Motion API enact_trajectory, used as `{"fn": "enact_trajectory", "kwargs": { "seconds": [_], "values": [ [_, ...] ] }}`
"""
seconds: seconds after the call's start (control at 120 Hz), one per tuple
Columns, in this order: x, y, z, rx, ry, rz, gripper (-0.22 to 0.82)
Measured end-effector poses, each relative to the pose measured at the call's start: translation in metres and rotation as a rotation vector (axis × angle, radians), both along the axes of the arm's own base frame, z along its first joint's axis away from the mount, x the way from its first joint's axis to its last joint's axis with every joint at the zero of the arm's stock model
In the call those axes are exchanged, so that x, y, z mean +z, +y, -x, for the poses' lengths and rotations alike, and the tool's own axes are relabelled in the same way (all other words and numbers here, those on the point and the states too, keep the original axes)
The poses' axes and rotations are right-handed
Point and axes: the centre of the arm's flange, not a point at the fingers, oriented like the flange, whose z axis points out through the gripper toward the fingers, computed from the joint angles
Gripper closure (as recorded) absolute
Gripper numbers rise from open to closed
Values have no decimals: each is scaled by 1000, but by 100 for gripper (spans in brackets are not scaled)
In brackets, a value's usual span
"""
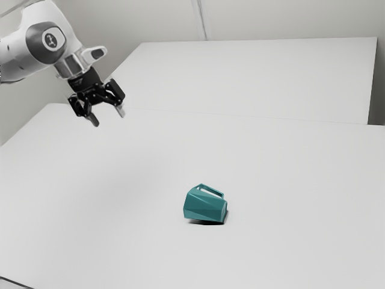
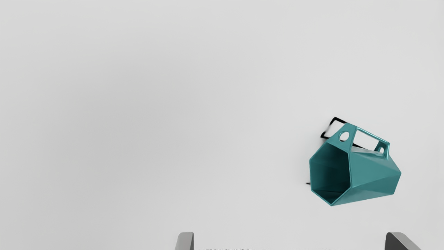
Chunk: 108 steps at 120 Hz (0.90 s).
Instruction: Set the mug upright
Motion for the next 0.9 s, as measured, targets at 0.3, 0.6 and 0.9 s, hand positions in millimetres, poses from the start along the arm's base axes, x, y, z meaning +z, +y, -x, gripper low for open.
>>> {"fn": "enact_trajectory", "kwargs": {
  "seconds": [0.3,0.6,0.9],
  "values": [
    [-78,-42,48,57,-12,280,0],
    [-138,-58,62,109,-21,460,0],
    [-197,-69,51,90,-24,541,0]
  ]
}}
